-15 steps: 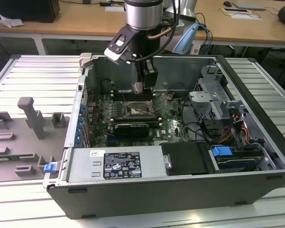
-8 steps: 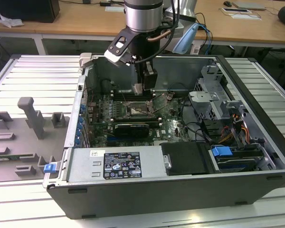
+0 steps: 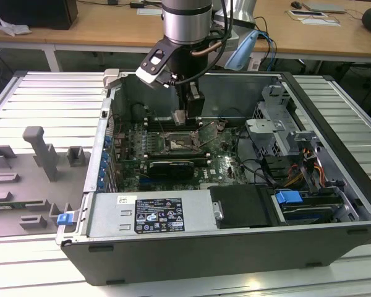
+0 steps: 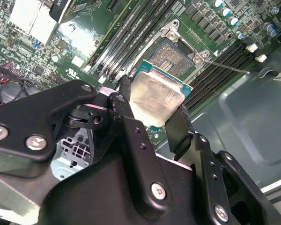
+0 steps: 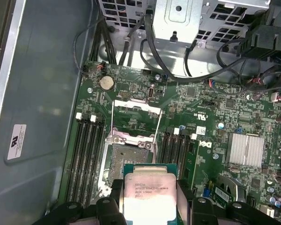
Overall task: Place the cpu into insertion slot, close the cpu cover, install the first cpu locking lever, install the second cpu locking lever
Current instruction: 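Place the cpu into insertion slot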
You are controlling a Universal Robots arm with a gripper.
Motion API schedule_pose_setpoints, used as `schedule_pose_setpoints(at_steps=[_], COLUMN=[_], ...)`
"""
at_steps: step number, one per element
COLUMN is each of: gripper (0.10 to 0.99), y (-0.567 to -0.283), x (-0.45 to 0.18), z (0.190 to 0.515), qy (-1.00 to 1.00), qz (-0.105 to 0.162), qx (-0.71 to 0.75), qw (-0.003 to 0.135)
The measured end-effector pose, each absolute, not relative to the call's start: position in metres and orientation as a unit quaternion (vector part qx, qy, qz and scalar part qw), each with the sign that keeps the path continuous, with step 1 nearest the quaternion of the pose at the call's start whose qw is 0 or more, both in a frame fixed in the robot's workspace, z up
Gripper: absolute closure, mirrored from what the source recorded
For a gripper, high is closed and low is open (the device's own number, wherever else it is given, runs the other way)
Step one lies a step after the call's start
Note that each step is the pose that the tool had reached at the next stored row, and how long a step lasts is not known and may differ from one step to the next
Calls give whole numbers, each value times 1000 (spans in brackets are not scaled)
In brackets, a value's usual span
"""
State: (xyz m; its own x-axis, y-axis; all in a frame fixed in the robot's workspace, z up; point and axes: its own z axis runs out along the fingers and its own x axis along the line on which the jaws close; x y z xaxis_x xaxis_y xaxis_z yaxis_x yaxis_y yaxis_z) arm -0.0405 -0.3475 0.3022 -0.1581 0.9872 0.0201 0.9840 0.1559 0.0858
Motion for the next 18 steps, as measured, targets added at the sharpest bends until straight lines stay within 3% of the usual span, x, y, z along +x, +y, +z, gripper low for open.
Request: schedule_pose_setpoints(at_steps=[18], gripper=[549], y=[-348], x=[-41], z=[282], qy=[759], qz=[39], qx=[650], qw=[17])
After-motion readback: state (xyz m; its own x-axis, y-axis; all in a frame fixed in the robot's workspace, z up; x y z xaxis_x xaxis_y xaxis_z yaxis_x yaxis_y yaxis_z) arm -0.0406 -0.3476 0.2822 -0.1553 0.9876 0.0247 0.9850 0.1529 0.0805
